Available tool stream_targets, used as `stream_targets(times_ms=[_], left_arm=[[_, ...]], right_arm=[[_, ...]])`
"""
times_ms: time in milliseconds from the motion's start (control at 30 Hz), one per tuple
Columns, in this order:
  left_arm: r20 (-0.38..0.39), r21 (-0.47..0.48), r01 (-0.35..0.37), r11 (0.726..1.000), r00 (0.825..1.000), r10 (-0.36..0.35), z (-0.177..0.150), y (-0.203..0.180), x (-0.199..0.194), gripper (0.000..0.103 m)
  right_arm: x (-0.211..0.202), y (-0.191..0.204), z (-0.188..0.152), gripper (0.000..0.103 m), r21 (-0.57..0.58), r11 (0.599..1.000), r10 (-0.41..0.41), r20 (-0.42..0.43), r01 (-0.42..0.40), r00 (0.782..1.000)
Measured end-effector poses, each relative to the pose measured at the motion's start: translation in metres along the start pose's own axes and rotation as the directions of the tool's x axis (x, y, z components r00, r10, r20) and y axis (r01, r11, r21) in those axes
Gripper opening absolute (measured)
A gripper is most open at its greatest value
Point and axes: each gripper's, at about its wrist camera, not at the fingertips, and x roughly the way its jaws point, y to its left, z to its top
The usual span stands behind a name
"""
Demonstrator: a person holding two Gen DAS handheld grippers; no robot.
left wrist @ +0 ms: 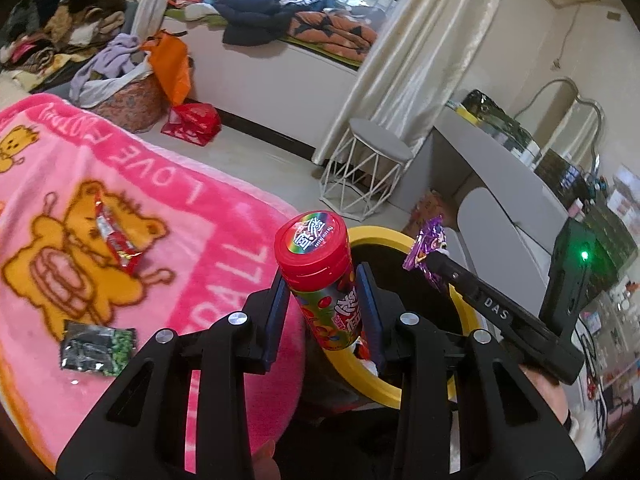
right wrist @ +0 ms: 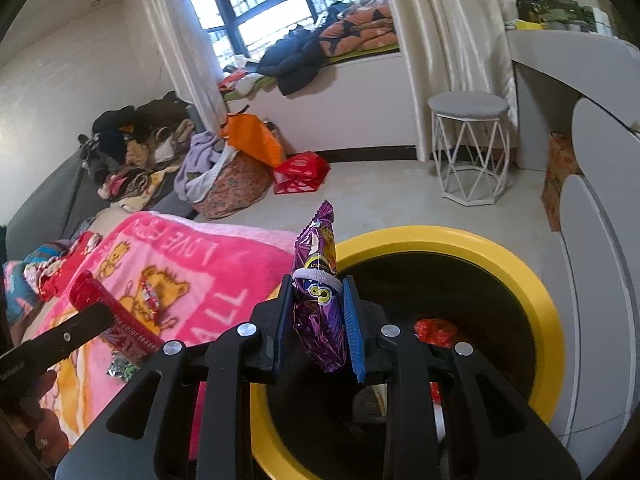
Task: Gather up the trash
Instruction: 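Carry the candy tube and purple wrapper over the yellow-rimmed bin, then open both tools over the bin to drop the tube and wrapper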
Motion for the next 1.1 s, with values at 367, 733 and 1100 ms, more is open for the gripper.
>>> stream_targets(times_ms=[367,733,1100], left_arm=[[-0.038,0.072,0.038,0.997,0.999,-0.035,-0.006,-0.029,0.025,0.027],[-0.095,0.119,0.072,0.990,0.994,-0.061,-0.014,-0.050,0.056,0.027],[-0.169,0.117,0.106,0.987,0.982,-0.086,-0.017,-0.058,0.093,0.034]], right_arm=[[0.002,-0.030,-0.001,0.023,0.049,0.997,-0.054,-0.020,0.054,0.998],[0.004,-0.057,-0.003,0.024,0.099,0.991,-0.088,-0.032,0.090,0.996],[0.010,-0.084,-0.009,0.039,0.182,0.976,-0.108,-0.072,0.119,0.992]])
